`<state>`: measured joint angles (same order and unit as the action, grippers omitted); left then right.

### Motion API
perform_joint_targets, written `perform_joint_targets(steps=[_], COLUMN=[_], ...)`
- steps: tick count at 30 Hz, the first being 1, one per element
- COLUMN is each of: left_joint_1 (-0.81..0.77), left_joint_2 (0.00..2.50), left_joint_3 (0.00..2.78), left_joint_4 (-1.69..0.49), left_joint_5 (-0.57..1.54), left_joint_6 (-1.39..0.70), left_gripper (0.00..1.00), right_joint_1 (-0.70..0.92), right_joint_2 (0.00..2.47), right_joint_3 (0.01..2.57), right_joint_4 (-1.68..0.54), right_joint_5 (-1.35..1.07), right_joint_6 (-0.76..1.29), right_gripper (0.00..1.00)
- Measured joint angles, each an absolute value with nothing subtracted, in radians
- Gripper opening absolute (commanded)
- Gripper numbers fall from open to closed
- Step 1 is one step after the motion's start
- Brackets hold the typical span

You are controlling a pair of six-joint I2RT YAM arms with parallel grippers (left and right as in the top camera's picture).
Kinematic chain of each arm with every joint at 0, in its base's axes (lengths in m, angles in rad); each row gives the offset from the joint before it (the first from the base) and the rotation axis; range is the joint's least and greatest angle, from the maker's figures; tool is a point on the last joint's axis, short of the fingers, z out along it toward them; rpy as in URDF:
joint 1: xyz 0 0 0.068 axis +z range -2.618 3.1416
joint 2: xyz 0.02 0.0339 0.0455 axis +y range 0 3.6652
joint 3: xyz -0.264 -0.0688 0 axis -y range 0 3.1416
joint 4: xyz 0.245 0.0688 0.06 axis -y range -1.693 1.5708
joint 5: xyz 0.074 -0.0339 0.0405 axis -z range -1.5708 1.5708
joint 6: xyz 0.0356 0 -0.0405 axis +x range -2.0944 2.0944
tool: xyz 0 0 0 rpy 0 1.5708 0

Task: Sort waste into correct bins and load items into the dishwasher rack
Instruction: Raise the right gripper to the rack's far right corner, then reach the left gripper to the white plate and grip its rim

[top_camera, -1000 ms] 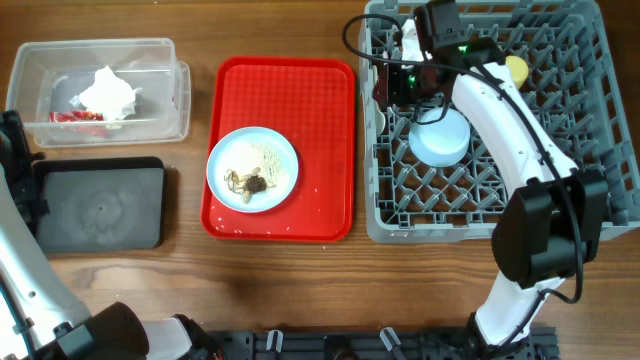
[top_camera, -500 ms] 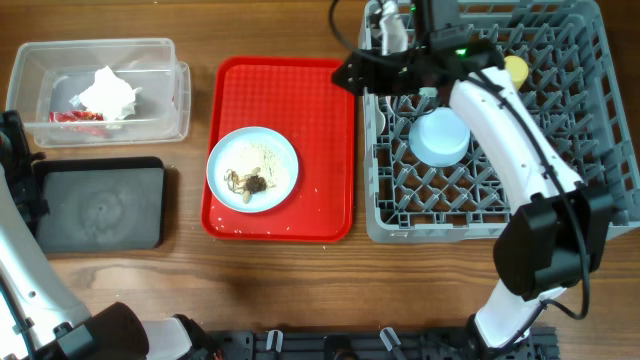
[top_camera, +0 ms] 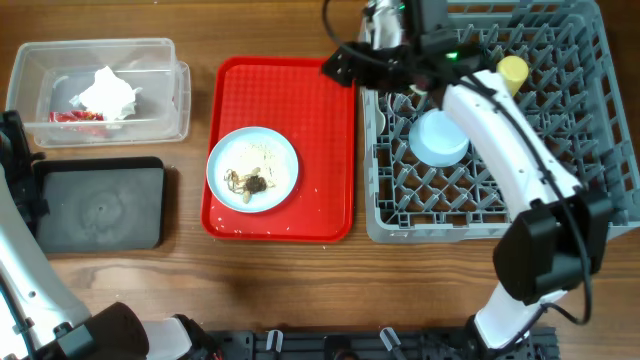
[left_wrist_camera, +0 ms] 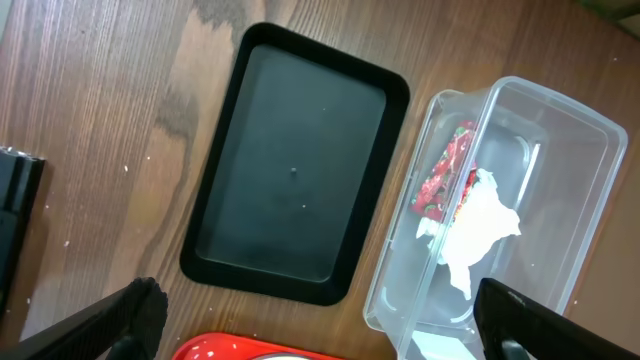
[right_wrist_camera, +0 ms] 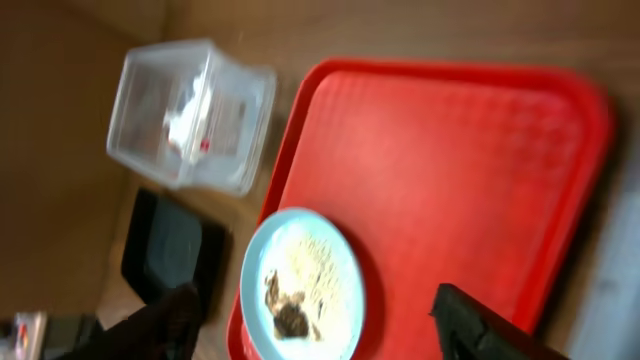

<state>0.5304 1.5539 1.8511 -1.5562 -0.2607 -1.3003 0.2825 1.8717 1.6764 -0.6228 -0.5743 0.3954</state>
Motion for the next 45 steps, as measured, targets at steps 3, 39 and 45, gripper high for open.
perform_joint_targets(steps=[3,39,45], left_joint_1=[0.53,0.31,-0.089], left_joint_2=[1.554,1.559,1.63], left_joint_3=[1.851,1.851,1.851], left_joint_4=[-1.556,-1.476,-1.389], left_joint_5=[-0.261,0.159,0.106], left_joint_6=[-1.3,-1.052,-0.987], left_gripper=[1.0,1.0,1.0], right_joint_1=[0.218,-0.088,-0.088], right_joint_2=[1.832,1.748,1.748], right_joint_3=[1.676,1.677,1.677], right_joint_4=[-0.605,-0.721,-0.721], right_joint_5=[-0.552,-0.279,-0.279], right_joint_6=[0.424,0.52,0.52], right_gripper=[1.0,1.0,1.0])
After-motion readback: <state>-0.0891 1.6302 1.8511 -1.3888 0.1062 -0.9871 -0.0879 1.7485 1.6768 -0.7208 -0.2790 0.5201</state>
